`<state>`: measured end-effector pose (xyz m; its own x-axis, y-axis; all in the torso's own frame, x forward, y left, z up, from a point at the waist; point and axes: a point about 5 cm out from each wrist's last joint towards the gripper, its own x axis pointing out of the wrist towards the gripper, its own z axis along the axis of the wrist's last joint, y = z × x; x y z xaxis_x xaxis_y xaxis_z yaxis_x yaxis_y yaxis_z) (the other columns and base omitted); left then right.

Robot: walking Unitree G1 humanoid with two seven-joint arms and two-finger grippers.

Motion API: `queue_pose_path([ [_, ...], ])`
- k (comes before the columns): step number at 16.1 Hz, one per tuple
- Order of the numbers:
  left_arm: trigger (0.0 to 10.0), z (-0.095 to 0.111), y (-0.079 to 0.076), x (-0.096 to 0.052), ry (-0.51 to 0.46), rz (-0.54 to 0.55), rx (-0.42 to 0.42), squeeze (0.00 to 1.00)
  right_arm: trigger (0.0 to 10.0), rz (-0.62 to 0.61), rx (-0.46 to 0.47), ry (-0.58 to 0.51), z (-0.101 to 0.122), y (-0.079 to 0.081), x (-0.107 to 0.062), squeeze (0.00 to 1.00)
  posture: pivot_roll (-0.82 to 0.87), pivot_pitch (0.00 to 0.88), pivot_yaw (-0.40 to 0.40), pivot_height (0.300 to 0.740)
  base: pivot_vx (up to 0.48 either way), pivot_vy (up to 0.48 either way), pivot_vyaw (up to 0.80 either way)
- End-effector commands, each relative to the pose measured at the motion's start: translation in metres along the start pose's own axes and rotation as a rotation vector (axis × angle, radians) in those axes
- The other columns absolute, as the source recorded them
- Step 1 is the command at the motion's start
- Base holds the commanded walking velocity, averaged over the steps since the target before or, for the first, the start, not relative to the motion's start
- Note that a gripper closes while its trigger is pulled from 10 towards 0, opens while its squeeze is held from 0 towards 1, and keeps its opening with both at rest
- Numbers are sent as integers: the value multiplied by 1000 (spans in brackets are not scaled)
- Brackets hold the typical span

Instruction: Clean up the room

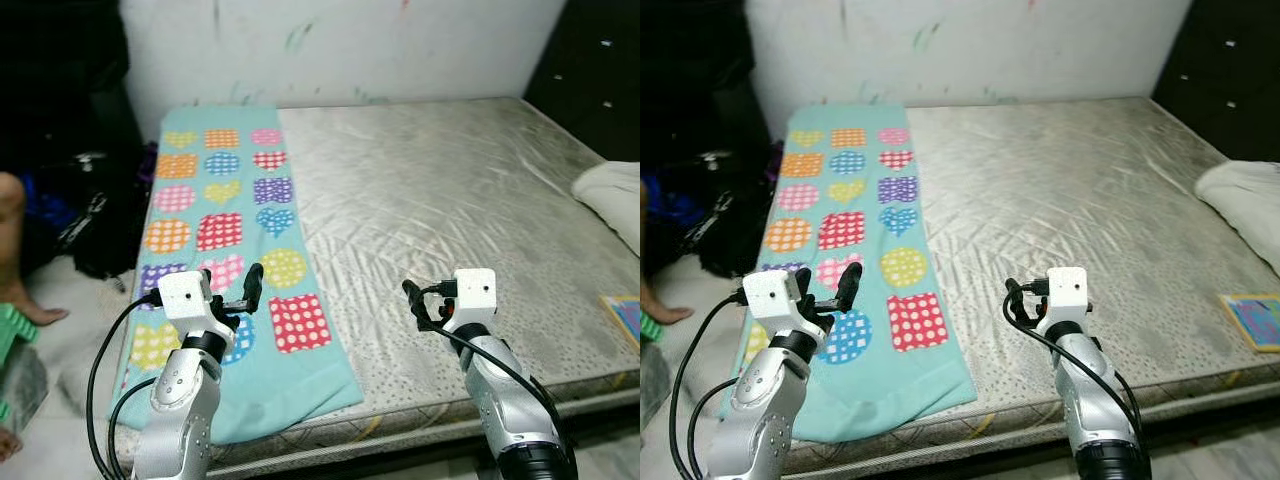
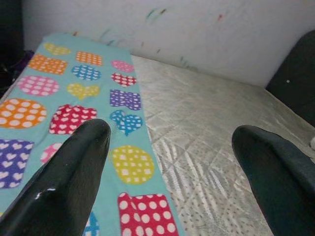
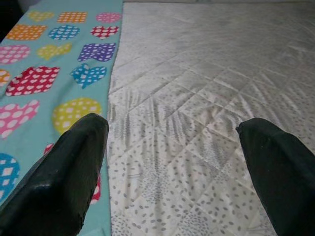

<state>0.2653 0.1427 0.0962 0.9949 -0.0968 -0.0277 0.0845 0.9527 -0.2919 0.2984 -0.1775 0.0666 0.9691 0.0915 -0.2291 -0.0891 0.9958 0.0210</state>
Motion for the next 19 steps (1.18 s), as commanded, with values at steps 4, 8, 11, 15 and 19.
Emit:
queue_pose_path([
  [4,10000,-1,3,1,11,25,-5,0,10000,21,-21,9,-1,3,1,0,-86,0,-13,740,0,0,150],
  [8,10000,-1,1,1,11,12,-14,0,10000,15,-28,13,-1,2,2,0,-85,0,-13,740,0,0,800],
  [11,10000,-1,1,1,10,7,-27,0,10000,12,-27,18,-1,2,3,0,-85,0,-13,740,0,0,167],
  [15,10000,-1,0,1,9,4,-28,0,10000,11,-29,22,-2,1,2,0,-85,0,-13,740,0,142,0],
  [19,10000,-2,1,0,12,7,-25,0,10000,11,-30,26,-3,1,2,0,-85,0,-13,740,0,331,0],
])
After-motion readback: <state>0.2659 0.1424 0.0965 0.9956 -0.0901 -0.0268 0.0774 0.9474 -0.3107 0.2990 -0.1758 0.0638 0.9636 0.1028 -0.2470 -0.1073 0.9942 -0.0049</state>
